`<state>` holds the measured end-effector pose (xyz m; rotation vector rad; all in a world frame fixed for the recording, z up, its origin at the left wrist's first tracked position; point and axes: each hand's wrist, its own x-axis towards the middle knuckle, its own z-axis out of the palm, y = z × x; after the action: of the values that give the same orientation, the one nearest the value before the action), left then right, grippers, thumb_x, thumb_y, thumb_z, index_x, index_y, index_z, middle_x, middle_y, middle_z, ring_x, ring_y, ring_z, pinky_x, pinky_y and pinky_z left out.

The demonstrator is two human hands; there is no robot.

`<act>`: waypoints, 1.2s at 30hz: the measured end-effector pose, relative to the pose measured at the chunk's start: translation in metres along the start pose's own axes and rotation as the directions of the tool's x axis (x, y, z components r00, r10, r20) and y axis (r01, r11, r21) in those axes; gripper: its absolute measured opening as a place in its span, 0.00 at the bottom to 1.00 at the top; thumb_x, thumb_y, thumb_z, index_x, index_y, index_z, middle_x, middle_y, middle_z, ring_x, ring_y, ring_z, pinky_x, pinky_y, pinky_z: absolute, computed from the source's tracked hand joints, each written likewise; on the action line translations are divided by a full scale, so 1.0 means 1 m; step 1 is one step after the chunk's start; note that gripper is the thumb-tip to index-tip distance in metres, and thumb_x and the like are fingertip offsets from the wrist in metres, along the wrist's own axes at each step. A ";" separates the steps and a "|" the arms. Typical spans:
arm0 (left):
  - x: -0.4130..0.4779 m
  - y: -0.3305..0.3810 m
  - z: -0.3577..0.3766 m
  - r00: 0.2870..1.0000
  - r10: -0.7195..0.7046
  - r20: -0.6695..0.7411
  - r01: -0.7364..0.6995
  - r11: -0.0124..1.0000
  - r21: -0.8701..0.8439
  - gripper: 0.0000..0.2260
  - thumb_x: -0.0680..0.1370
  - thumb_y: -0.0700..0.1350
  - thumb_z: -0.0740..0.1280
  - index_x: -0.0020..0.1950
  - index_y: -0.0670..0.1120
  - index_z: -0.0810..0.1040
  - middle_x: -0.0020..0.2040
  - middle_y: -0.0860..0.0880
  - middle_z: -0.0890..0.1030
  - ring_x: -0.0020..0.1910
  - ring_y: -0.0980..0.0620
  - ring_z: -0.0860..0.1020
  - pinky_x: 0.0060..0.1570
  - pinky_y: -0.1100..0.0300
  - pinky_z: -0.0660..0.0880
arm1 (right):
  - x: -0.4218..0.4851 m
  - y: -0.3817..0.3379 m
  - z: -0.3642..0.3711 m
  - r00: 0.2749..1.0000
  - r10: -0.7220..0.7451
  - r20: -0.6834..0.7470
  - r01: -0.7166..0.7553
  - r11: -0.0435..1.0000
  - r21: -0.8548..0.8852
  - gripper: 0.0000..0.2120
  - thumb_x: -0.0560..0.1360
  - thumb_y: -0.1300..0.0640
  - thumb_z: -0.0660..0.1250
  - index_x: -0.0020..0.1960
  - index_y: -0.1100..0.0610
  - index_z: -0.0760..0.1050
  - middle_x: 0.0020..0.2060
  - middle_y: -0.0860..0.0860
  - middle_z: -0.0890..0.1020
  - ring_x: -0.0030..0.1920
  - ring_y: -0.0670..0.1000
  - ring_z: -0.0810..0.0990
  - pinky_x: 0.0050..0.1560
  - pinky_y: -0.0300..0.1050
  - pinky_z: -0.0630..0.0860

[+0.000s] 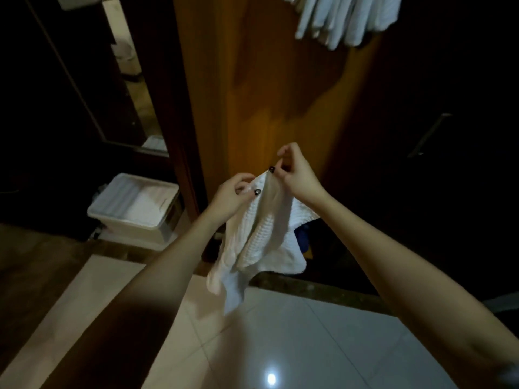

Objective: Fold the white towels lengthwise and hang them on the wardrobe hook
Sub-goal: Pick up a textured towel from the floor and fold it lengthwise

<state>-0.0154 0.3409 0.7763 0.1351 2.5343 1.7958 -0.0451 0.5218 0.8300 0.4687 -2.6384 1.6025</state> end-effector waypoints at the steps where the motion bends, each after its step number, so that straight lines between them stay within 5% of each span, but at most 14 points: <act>1: 0.007 0.015 0.008 1.000 0.018 0.021 -0.018 1.000 -0.014 0.09 0.76 0.41 0.70 0.56 0.44 0.78 0.48 0.49 0.81 0.45 0.57 0.78 0.44 0.65 0.72 | 0.004 -0.005 -0.010 1.000 -0.005 -0.002 0.005 1.000 0.000 0.11 0.77 0.64 0.63 0.53 0.52 0.66 0.40 0.48 0.74 0.38 0.44 0.74 0.41 0.41 0.72; 4: 0.027 0.058 0.025 0.995 0.088 0.039 -0.087 0.996 -0.031 0.03 0.74 0.37 0.70 0.46 0.43 0.80 0.38 0.50 0.80 0.34 0.59 0.77 0.35 0.65 0.71 | 0.014 -0.016 -0.046 0.999 0.001 -0.041 -0.001 1.000 0.005 0.11 0.78 0.64 0.63 0.53 0.51 0.65 0.39 0.49 0.74 0.39 0.47 0.73 0.41 0.45 0.71; 8: 0.050 0.107 0.035 0.979 0.185 -0.082 -0.190 0.980 -0.057 0.03 0.74 0.37 0.71 0.46 0.38 0.80 0.39 0.46 0.80 0.35 0.57 0.76 0.35 0.68 0.72 | 0.018 -0.024 -0.103 0.999 -0.005 -0.051 0.005 1.000 -0.003 0.12 0.79 0.62 0.63 0.58 0.50 0.67 0.41 0.50 0.76 0.36 0.50 0.74 0.36 0.46 0.72; 12: 0.072 0.159 0.053 0.933 0.358 -0.033 -0.359 0.933 -0.025 0.01 0.74 0.37 0.71 0.44 0.41 0.80 0.38 0.51 0.79 0.35 0.63 0.75 0.36 0.71 0.71 | 0.019 -0.031 -0.152 0.988 -0.134 -0.073 0.119 0.975 -0.187 0.14 0.80 0.60 0.60 0.64 0.51 0.72 0.56 0.42 0.77 0.49 0.38 0.76 0.47 0.32 0.71; 17: 0.117 0.220 0.060 0.871 0.488 -0.059 -0.490 0.871 -0.036 0.04 0.72 0.33 0.71 0.42 0.41 0.80 0.36 0.52 0.79 0.36 0.62 0.76 0.40 0.69 0.71 | 0.024 -0.035 -0.207 0.980 -0.104 -0.168 0.046 0.947 -0.317 0.20 0.78 0.45 0.65 0.67 0.50 0.71 0.58 0.47 0.79 0.51 0.44 0.79 0.49 0.39 0.74; 21: 0.159 0.255 0.049 0.832 0.530 -0.161 -0.546 0.834 -0.079 0.06 0.71 0.34 0.73 0.41 0.45 0.80 0.35 0.52 0.77 0.35 0.57 0.73 0.37 0.68 0.69 | 0.028 -0.030 -0.250 0.970 -0.023 -0.244 -0.060 0.943 -0.326 0.30 0.74 0.51 0.72 0.73 0.50 0.65 0.67 0.46 0.71 0.59 0.45 0.71 0.61 0.45 0.71; 24: 0.182 0.277 0.046 0.826 0.552 -0.115 -0.559 0.828 -0.038 0.10 0.71 0.36 0.74 0.38 0.51 0.80 0.31 0.52 0.75 0.29 0.62 0.70 0.31 0.69 0.67 | 0.039 -0.029 -0.266 0.968 0.034 -0.249 -0.132 0.911 -0.390 0.14 0.73 0.57 0.71 0.59 0.55 0.79 0.50 0.45 0.80 0.50 0.44 0.78 0.47 0.40 0.74; 26: 0.192 0.287 0.042 0.805 0.590 -0.064 -0.592 0.806 -0.015 0.10 0.71 0.37 0.74 0.38 0.51 0.80 0.32 0.51 0.76 0.28 0.63 0.72 0.31 0.71 0.68 | 0.048 -0.031 -0.273 0.954 0.020 -0.298 -0.164 0.870 -0.465 0.05 0.74 0.59 0.69 0.49 0.54 0.81 0.40 0.44 0.77 0.43 0.46 0.76 0.37 0.36 0.68; 31: 0.208 0.306 0.015 0.749 0.629 0.208 -0.647 0.763 0.021 0.09 0.73 0.34 0.71 0.42 0.49 0.82 0.32 0.56 0.82 0.29 0.64 0.76 0.32 0.72 0.70 | 0.064 -0.034 -0.303 0.838 -0.171 -0.518 -0.145 0.845 -0.514 0.12 0.75 0.63 0.65 0.54 0.53 0.83 0.45 0.51 0.75 0.47 0.51 0.75 0.48 0.47 0.74; 34: 0.218 0.314 0.001 0.771 0.598 0.219 -0.621 0.783 0.045 0.09 0.74 0.35 0.70 0.46 0.49 0.83 0.27 0.55 0.79 0.23 0.62 0.71 0.25 0.70 0.67 | 0.077 -0.047 -0.323 0.804 -0.202 -0.560 -0.148 0.844 -0.516 0.10 0.76 0.60 0.66 0.54 0.54 0.83 0.45 0.50 0.75 0.49 0.52 0.77 0.50 0.49 0.76; 36: 0.224 0.317 -0.002 0.801 0.576 0.163 -0.591 0.804 0.061 0.09 0.74 0.36 0.71 0.45 0.51 0.83 0.33 0.51 0.80 0.27 0.56 0.72 0.28 0.65 0.68 | 0.087 -0.059 -0.330 0.790 -0.218 -0.573 -0.137 0.848 -0.511 0.09 0.76 0.60 0.67 0.53 0.56 0.83 0.44 0.49 0.75 0.49 0.52 0.77 0.51 0.47 0.75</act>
<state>-0.2217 0.4629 1.0812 1.1243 2.6674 1.7059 -0.1581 0.7625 1.0522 -0.0359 -2.3469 0.7334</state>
